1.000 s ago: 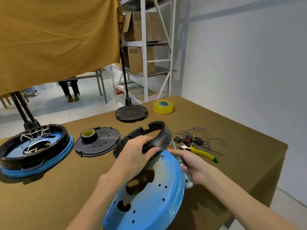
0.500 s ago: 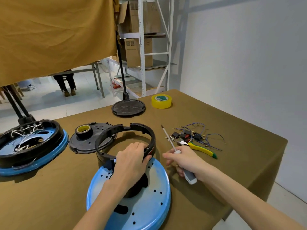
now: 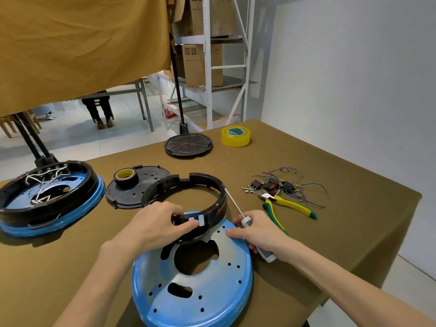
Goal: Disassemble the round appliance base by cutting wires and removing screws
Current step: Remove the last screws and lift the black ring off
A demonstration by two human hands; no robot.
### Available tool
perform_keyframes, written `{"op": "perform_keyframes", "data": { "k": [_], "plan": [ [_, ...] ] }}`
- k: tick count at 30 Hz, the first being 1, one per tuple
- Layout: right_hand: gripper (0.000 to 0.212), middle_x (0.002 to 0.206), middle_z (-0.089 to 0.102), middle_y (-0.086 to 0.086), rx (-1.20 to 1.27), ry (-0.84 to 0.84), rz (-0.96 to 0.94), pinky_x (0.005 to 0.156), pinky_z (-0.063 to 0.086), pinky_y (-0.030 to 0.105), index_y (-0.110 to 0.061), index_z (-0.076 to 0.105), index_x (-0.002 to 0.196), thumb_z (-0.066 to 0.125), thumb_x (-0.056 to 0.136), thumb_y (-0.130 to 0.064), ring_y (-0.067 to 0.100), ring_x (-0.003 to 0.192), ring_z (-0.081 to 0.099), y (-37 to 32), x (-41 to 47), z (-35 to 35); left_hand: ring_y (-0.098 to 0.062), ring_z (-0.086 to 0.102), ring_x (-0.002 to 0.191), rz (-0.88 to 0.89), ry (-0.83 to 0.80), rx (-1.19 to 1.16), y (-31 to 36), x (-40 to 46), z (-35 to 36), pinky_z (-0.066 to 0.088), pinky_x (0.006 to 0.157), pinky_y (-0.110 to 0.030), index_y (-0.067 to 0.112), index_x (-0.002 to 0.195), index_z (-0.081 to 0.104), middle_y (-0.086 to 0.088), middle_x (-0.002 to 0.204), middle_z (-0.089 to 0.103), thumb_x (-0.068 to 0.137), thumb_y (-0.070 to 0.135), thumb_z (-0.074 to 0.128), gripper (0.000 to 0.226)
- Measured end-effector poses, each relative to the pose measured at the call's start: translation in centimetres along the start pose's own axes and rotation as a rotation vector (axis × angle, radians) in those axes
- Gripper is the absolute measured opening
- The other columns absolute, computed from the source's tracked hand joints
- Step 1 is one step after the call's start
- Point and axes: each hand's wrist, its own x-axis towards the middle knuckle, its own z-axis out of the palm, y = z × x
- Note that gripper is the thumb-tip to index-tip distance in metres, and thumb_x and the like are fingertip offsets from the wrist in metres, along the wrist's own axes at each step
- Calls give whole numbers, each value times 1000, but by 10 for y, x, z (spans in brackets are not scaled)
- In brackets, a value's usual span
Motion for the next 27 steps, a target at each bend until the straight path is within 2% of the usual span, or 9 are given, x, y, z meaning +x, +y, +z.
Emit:
{"op": "perform_keyframes", "data": {
  "k": [3,5,11,13,15,19,21,24,27],
  "plan": [
    [59,92,71,-6,-89,-68,-38,47,47,18,-30,61,104,90,61,-58,2,62,67,-2,-4,3,-6,53,59,20,120,43,1,-6,5,33,50,-26,25,62,58,8,61,56,85,81,50,61],
    [65,93,72,-7,-97,-21,-41,48,50,20,-28,62,105,92,56,-58,5,69,70,-2,-4,5,-6,52,57,15,220,136,16,-4,8,36,49,-27,24,59,56,8,57,54,84,82,49,63],
    [44,87,64,7,138,257,51,46,50,24,-19,52,106,86,79,-20,14,58,59,4,-5,13,-15,42,51,7,301,250,81,6,29,28,47,-31,21,56,37,4,54,40,95,73,41,65],
    [28,80,62,10,223,245,90,51,53,27,-11,58,99,81,83,-9,14,56,57,6,-6,5,-15,41,52,0,279,179,88,6,32,27,47,-31,20,58,37,3,55,39,96,70,44,63],
    [26,84,66,11,305,168,128,55,54,27,-10,63,101,78,83,0,14,58,59,5,-9,-8,-12,43,56,24,218,83,79,5,30,31,49,-31,21,61,43,4,58,46,95,67,50,58],
    [33,88,68,11,329,69,136,51,51,27,-14,65,106,78,83,5,14,53,58,2,-13,-21,-12,51,74,112,64,8,64,3,20,37,58,-30,31,80,50,12,73,53,94,57,61,31],
    [34,86,68,11,288,51,158,48,49,26,-16,66,110,77,84,4,13,51,57,1,-12,-23,-15,53,80,146,28,13,58,5,12,40,71,-31,35,85,52,14,77,55,96,49,63,22],
    [35,85,69,11,254,27,197,49,49,27,-16,69,115,73,87,5,14,53,57,-3,-10,-32,-16,51,92,178,16,136,40,8,-4,34,93,-37,34,91,63,16,86,63,95,51,65,17],
    [29,86,68,10,177,41,165,50,48,26,-17,69,116,73,91,-5,13,56,58,-4,-12,-28,-16,48,98,182,34,180,23,5,-6,28,94,-35,36,101,69,17,97,65,95,53,65,18]
  ]
}}
